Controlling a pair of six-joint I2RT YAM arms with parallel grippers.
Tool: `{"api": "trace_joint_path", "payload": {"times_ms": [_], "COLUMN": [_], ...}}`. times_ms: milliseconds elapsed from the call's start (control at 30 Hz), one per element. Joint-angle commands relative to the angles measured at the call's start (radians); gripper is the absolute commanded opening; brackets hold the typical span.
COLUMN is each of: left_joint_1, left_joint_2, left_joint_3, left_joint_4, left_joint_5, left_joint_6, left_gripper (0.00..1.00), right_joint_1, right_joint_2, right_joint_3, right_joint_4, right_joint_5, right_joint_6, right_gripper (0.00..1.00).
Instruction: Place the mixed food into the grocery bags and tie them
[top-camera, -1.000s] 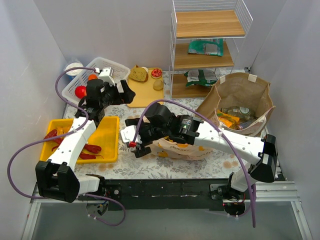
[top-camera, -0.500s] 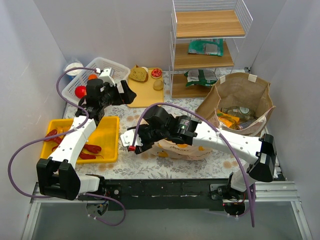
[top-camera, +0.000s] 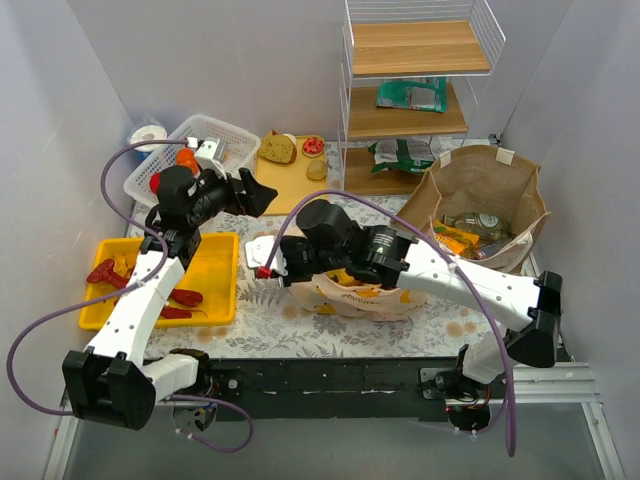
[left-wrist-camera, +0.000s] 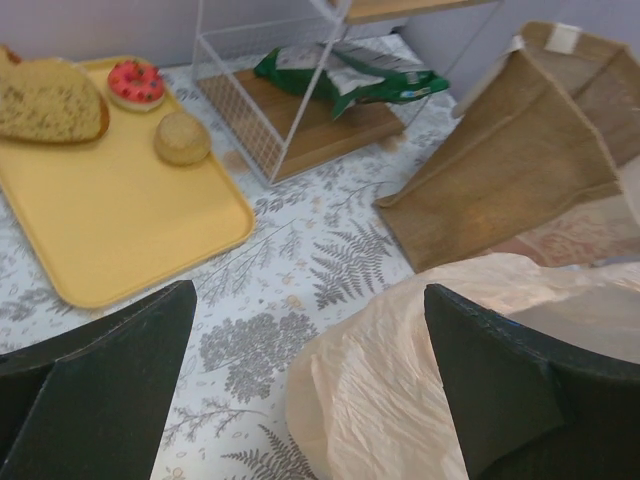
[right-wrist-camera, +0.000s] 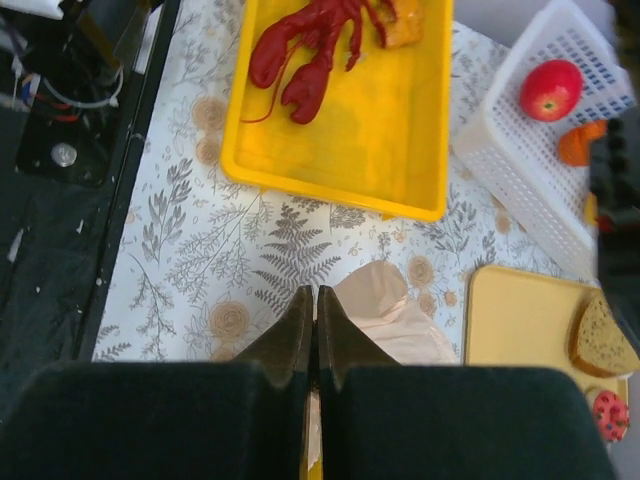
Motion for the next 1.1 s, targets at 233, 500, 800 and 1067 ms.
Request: {"api": "trace_joint_path", "payload": {"times_ms": [233,500,800,1067], "left_joint_1": [0.002,-0.045,-0.264,-0.341], "left_joint_2": [-0.153,-0.075,0.008,0.092], "left_joint_3": [-0.112,-0.197,-0.071,-0.057], "left_joint_4": [0.383,0.794,0.514,0.509], "left_joint_5": [0.43,0.673,0.567,0.501], "left_joint_6": [-0.099,-0.395,-0.135,-0.087], "left_gripper": [0.98,0.98,0.98,0.98], "right_joint_1": [-0.125,-0.252,-0.329,-0.381], "right_joint_2": [-0.233,-0.288,-0.305,-0.333], "right_joint_3": [-0.05,-0.096,-0.122,-0.179], "right_joint_4": [0.054,0.057,0.076,0.128], "right_joint_5": [0.047,-0.033,-0.141,-0.185], "right_joint_6": [0.249,0.327,0.396,0.458], "right_gripper": [0.01,0.01,0.01,0.01]}}
